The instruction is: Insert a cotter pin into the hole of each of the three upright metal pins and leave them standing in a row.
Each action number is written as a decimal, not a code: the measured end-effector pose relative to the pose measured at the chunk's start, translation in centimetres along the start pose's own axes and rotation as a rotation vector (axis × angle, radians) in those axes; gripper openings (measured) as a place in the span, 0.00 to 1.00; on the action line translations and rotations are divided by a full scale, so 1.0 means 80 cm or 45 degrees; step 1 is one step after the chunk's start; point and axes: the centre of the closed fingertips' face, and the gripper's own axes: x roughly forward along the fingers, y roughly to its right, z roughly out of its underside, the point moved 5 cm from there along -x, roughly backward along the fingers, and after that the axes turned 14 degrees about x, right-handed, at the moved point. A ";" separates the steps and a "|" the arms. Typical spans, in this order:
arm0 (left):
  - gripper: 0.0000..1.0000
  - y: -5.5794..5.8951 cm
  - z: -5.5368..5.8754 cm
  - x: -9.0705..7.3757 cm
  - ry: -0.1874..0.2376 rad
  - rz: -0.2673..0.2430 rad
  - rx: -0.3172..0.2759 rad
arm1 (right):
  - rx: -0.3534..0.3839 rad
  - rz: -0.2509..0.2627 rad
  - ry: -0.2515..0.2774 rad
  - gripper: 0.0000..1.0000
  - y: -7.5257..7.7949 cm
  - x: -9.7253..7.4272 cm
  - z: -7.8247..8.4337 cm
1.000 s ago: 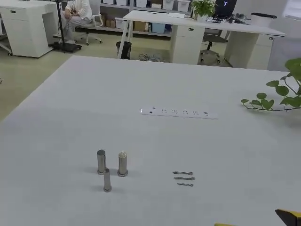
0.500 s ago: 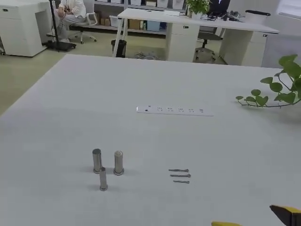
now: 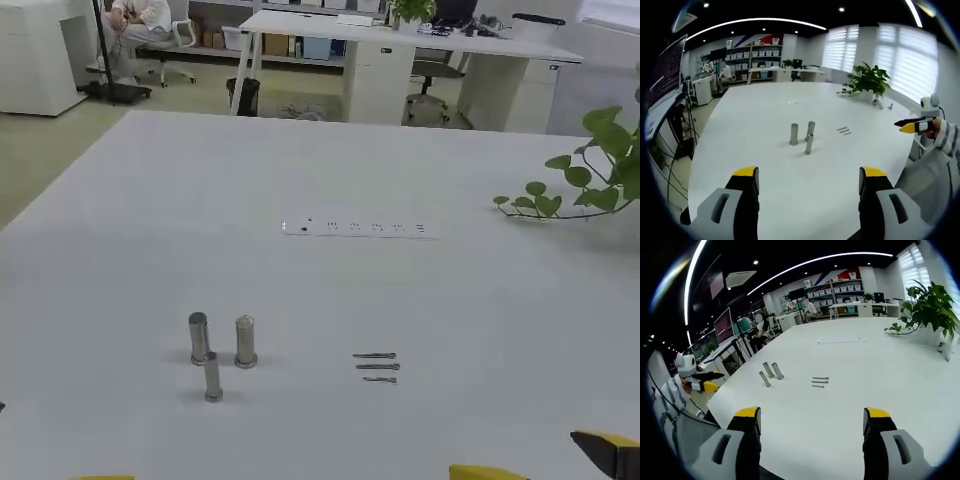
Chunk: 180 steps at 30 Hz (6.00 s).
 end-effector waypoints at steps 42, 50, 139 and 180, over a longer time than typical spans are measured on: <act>0.48 0.014 -0.056 0.093 0.060 0.208 0.166 | -0.008 -0.008 -0.079 0.81 -0.002 0.010 0.021; 0.45 0.010 -0.064 0.113 0.069 0.211 0.187 | -0.008 -0.019 -0.080 0.81 -0.006 0.010 0.021; 0.05 0.023 -0.010 0.155 -0.101 -0.044 0.163 | -0.026 -0.057 -0.094 0.81 -0.011 0.007 0.022; 0.05 0.075 0.018 0.144 -0.080 -0.064 0.142 | -0.060 -0.095 -0.142 0.79 -0.020 0.017 0.027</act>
